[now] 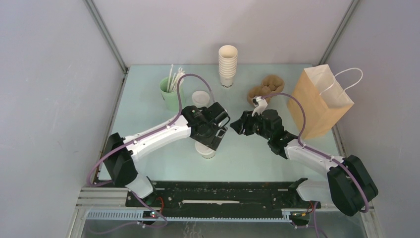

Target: Pack the takeout coffee

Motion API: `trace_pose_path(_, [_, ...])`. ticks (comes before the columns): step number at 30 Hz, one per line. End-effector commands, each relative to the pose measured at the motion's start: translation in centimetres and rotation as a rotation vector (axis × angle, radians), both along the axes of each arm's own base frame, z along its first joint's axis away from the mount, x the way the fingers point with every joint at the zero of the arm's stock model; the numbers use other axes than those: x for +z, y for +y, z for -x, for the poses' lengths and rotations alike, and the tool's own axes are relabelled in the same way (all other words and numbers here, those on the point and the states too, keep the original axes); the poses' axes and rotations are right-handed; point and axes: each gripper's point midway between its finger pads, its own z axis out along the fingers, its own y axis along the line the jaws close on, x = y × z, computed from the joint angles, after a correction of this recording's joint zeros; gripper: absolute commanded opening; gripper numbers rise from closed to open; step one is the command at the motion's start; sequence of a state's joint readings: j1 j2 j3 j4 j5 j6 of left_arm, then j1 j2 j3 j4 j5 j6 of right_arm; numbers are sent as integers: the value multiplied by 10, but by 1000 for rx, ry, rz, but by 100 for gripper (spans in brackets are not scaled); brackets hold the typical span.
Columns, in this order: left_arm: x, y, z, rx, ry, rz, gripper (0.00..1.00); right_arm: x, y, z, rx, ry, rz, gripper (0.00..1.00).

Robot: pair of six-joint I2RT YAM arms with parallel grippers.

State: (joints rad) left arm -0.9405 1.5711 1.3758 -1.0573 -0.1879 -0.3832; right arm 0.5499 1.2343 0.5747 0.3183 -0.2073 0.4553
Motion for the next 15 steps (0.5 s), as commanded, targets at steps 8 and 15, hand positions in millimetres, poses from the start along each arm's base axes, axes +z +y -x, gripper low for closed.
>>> trace_pose_path(8, [16,-11,-13,-34,-53,18,85,5,3,-2,10,-27,-19,55])
trace_pose_path(15, [15,-15,-16,-49,-53,10,85,4,2,-2,8,-25,-19,55])
